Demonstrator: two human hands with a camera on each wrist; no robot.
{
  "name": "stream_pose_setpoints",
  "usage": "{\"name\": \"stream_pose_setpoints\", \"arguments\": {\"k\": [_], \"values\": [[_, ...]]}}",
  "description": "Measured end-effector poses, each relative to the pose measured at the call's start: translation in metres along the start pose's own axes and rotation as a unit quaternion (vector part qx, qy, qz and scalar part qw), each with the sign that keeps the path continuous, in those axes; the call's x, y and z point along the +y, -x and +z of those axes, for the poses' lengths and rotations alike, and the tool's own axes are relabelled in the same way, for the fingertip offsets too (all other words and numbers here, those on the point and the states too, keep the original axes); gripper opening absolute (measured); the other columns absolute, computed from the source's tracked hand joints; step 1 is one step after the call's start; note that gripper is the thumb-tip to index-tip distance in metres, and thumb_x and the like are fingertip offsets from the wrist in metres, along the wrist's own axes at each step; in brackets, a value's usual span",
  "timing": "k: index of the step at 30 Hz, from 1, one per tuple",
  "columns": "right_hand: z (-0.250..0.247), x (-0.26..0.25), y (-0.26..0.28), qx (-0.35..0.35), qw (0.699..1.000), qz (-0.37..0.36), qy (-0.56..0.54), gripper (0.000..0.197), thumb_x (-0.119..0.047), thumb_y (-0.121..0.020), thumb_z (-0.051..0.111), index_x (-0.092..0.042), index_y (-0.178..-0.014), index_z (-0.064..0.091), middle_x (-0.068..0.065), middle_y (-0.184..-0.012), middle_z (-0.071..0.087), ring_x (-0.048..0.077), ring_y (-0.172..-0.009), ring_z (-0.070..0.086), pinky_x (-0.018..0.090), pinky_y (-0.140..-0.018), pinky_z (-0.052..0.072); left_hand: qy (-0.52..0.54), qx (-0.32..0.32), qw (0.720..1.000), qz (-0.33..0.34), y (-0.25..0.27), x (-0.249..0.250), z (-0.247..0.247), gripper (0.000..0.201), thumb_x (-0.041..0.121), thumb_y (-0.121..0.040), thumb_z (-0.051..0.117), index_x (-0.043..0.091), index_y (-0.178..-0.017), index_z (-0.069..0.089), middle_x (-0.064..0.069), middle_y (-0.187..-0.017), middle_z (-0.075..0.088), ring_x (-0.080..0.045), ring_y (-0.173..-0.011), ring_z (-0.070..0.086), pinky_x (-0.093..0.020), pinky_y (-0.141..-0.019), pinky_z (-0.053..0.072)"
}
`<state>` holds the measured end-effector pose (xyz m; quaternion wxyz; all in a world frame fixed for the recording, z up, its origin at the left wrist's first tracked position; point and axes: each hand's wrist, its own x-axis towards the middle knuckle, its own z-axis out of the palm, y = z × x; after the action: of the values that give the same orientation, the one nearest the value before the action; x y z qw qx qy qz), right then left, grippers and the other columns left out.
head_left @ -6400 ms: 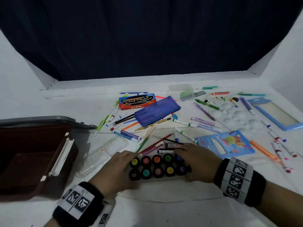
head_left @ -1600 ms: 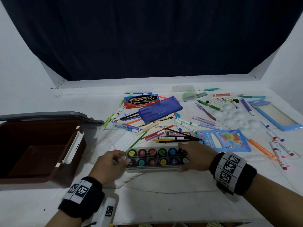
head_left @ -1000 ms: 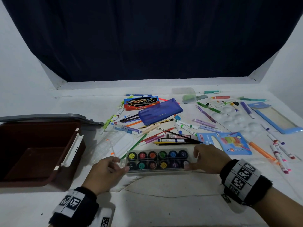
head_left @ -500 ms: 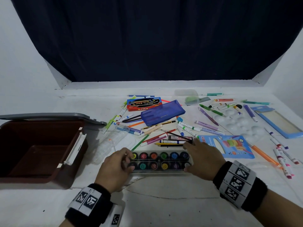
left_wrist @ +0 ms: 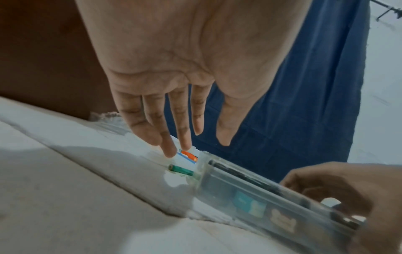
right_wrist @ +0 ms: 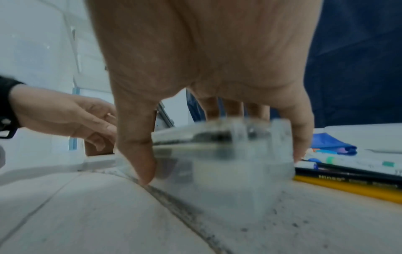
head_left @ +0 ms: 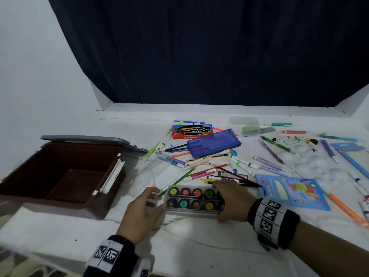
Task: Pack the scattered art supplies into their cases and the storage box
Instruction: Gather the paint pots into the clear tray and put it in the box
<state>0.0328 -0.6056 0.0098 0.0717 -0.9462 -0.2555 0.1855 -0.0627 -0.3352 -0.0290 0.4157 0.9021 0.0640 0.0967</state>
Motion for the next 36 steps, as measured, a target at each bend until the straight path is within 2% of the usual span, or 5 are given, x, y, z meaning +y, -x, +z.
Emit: {"name": "stream_pose_setpoints", "arguments": {"k": [7,14,21,29,36], "values": [[-0.004,0.001,0.012,0.188,0.968,-0.101,-0.133,0.079,-0.056,-0.054,0.071,-0.03,-0.125,0.047,-0.017,-0.111,0.044,0.008,-0.104,0.044,0.031,-0.086,0.042,0.107,0.072,0.992,0.008,0.015,0.022,-0.019,0.03,0.04,-0.081,0.067,0.035,-0.11,0.061,0.013,-0.098,0.07,-0.006,-0.093,0.068,-0.018,-0.068,0.052],[-0.023,-0.047,0.01,0.306,0.916,-0.171,-0.196,0.079,-0.046,-0.056,0.075,-0.032,-0.129,0.05,-0.02,-0.118,0.048,0.005,-0.107,0.045,0.015,-0.088,0.037,0.166,0.169,0.969,0.076,0.017,0.05,-0.086,0.038,0.049,-0.084,0.065,0.025,-0.114,0.061,0.0,-0.093,0.068,-0.017,-0.082,0.065,-0.027,-0.071,0.053],[-0.043,-0.134,-0.016,0.347,0.898,-0.193,-0.187,0.083,-0.05,-0.058,0.08,-0.03,-0.134,0.053,-0.022,-0.12,0.051,0.0,-0.113,0.046,0.022,-0.093,0.041,0.139,0.209,0.963,0.095,0.001,0.007,-0.171,0.018,0.021,-0.091,0.062,0.02,-0.108,0.063,0.001,-0.093,0.068,-0.009,-0.087,0.064,-0.015,-0.075,0.051],[-0.047,-0.242,-0.077,0.323,0.925,-0.177,-0.089,0.085,-0.063,-0.064,0.069,-0.023,-0.138,0.053,-0.01,-0.12,0.057,0.012,-0.11,0.05,0.038,-0.089,0.047,0.026,0.157,0.984,0.084,-0.036,-0.094,-0.265,0.021,0.035,-0.09,0.061,0.027,-0.11,0.063,0.009,-0.104,0.068,-0.009,-0.098,0.065,-0.024,-0.082,0.05],[-0.044,-0.293,-0.124,0.261,0.953,-0.152,-0.004,0.084,-0.069,-0.067,0.064,-0.022,-0.136,0.055,-0.004,-0.12,0.057,0.015,-0.114,0.048,0.033,-0.093,0.039,-0.118,0.057,0.982,0.139,-0.078,-0.154,-0.312,0.028,0.052,-0.094,0.053,0.036,-0.117,0.059,0.021,-0.116,0.059,-0.006,-0.113,0.054,-0.03,-0.096,0.043]]}}
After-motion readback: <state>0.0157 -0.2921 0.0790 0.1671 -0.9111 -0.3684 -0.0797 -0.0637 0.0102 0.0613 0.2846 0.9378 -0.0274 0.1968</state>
